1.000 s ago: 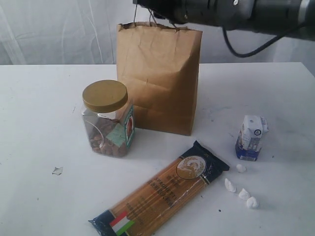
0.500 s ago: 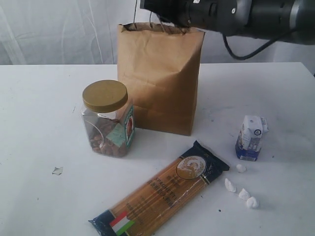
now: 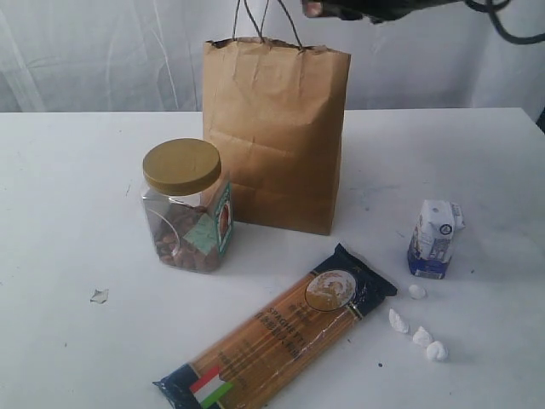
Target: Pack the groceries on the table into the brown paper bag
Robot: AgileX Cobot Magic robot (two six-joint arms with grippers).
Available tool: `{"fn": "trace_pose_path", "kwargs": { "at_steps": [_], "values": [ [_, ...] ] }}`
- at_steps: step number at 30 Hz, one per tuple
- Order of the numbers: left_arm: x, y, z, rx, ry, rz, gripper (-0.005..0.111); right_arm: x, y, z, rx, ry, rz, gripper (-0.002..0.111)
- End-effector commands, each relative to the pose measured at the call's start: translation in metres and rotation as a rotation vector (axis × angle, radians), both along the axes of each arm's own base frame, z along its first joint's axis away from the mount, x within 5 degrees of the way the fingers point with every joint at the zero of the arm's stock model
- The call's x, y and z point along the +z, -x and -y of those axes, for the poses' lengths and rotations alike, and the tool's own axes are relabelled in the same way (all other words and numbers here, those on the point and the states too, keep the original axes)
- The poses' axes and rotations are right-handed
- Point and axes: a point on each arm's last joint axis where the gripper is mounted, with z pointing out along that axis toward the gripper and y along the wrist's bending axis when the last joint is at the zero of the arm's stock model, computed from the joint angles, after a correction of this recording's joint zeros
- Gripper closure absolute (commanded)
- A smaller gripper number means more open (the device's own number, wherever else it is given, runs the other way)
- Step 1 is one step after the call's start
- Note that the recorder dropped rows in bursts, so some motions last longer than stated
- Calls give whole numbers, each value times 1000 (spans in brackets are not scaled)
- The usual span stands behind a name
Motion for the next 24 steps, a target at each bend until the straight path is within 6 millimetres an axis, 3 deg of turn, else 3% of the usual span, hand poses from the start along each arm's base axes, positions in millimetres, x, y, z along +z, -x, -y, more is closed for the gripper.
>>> {"fn": "trace_pose_path", "kwargs": {
  "at_steps": [1,5,10,13,16,19,24],
  "values": [
    [49,-85,18,-262,-7,-34,107,-6,0,43,-76,3,-191,108],
    [80,-198,44,-630,148,-48,107,-9,8,78,43,97,-364,108],
    [89,-280,69,-1045,196,-61,107,19,3,134,13,45,-317,108],
    [95,-317,70,-1095,243,18,107,33,-6,158,68,-70,-231,108],
    [100,-352,64,-995,233,88,107,36,-19,169,215,-181,-155,108],
    [94,-379,61,-930,94,129,107,27,-37,169,356,-271,-134,108],
    [77,-406,81,-1034,39,153,107,0,-75,170,409,-348,-90,108]
  ]
}}
